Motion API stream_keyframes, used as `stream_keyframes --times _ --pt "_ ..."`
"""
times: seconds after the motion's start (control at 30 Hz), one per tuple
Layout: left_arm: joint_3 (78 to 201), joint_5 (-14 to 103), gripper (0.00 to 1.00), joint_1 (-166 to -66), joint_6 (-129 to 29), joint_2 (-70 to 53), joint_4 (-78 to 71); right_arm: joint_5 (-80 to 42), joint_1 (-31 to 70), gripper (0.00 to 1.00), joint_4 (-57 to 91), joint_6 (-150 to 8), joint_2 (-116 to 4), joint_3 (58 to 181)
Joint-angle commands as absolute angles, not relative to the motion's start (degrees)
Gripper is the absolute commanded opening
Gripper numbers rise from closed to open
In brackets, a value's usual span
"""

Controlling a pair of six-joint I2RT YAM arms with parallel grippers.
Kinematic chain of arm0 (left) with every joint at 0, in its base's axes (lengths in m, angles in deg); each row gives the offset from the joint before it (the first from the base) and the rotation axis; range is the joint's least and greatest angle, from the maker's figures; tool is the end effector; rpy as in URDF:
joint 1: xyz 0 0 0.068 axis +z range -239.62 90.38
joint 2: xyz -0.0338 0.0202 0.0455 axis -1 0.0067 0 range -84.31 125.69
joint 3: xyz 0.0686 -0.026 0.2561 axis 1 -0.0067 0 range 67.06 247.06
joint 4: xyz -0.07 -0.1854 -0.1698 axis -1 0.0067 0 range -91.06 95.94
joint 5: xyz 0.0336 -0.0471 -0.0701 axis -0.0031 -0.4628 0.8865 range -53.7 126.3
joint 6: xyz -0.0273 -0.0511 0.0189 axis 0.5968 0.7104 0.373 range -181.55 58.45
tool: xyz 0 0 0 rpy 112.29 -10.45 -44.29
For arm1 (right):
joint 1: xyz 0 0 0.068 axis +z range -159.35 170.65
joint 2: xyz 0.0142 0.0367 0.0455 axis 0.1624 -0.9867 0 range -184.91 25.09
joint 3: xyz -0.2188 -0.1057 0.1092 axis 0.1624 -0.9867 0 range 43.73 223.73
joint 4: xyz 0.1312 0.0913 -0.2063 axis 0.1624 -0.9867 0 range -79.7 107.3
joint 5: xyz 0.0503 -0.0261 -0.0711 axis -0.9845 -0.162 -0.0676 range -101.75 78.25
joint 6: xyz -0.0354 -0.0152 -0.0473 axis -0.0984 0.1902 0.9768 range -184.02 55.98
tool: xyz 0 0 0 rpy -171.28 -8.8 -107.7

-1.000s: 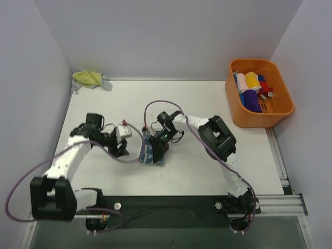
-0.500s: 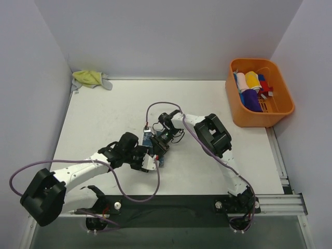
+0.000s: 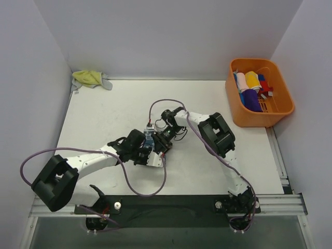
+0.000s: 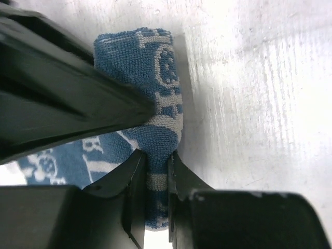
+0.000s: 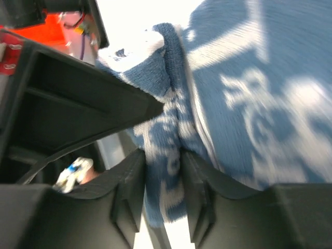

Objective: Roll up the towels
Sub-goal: Roll the towel

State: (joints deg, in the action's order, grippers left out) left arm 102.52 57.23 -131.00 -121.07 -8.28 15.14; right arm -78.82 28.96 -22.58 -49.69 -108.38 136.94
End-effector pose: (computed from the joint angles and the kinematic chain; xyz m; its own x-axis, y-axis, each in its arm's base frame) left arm 0.1741 -0.1751 0.1523 0.3404 0.7729 -0.5355 0.9286 -0.1867 0.3207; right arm 0.3177 0.3046 0.0976 -0.6587 -0.6431 -0.3906 -0.5453 0.0504 0.8367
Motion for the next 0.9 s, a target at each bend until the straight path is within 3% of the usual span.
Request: stream_keyframes --times 0.0,0.27,0.6,0.87 --pt "105.81 64.33 0.02 -129.79 -116.05 -3.39 29.95 -65.11 24.06 0.35 -17.26 -51.62 -102.54 135.93" --pt "123.99 78.74 0.02 -116.27 -116.21 14.20 47.18 -55.36 19.13 0.60 -10.04 -51.81 -84.88 125.59" --pt "145.09 84.55 0.04 -108.26 -120.78 38.28 63.43 -52.63 19.03 0.53 -3.62 -49.52 -65.36 110.19" --pt "153.54 83.15 0.07 -108.08 -121.31 46.28 69.51 -41.03 33.96 0.54 -1.78 -43.37 -62.26 109.38"
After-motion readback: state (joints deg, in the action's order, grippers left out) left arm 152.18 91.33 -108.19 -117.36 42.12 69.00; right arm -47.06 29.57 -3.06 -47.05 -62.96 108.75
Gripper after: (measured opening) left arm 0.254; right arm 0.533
